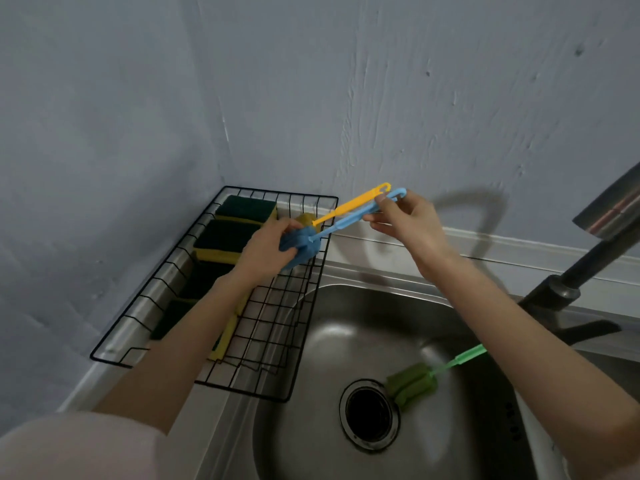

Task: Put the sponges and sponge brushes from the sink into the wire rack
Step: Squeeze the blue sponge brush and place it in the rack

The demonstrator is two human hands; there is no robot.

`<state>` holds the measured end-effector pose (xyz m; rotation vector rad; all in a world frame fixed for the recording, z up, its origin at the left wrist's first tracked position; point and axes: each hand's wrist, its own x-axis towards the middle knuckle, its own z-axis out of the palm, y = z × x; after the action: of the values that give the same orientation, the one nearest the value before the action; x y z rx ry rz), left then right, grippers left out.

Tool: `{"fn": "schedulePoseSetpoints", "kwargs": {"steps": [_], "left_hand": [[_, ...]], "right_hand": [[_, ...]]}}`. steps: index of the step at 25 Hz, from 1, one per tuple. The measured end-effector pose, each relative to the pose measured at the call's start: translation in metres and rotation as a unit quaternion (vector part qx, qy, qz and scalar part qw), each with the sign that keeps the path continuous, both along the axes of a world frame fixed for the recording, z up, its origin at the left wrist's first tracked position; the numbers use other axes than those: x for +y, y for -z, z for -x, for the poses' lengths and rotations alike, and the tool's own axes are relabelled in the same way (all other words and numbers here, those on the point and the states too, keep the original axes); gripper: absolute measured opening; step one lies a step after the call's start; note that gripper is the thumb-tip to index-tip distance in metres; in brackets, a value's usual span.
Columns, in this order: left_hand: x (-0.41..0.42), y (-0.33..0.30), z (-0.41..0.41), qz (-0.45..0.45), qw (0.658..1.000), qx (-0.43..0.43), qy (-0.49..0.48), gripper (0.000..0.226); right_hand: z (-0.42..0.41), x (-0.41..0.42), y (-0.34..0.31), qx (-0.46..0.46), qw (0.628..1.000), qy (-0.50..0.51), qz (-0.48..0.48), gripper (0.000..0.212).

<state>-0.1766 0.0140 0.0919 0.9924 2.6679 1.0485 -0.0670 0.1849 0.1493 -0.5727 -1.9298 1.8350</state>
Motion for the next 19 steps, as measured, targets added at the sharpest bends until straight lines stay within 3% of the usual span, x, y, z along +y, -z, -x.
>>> {"fn": "schedulePoseSetpoints", "kwargs": {"steps": [4,8,15,19], "left_hand": [[0.005,0.027,0.02,0.031,0.999,-0.006,-0.016,0.037],[0.007,0.042,0.022,0.037,0.999,-0.004,-0.035,0.039],[0.01,0.034,0.017,0.067,0.997,-0.015,-0.023,0.051],[0.01,0.01,0.002,0.036,0.999,0.01,-0.011,0.045]], "right_hand": [[0.019,0.007,0.029,-0.035,0.999,0.007,0.023,0.012],[0.025,0.007,0.048,-0.063,0.998,0.004,0.029,0.027],[0.018,0.006,0.051,-0.091,0.996,-0.001,-0.008,0.021],[-0.006,0.01,0.041,-0.098,0.995,0.007,-0.015,0.009]]}}
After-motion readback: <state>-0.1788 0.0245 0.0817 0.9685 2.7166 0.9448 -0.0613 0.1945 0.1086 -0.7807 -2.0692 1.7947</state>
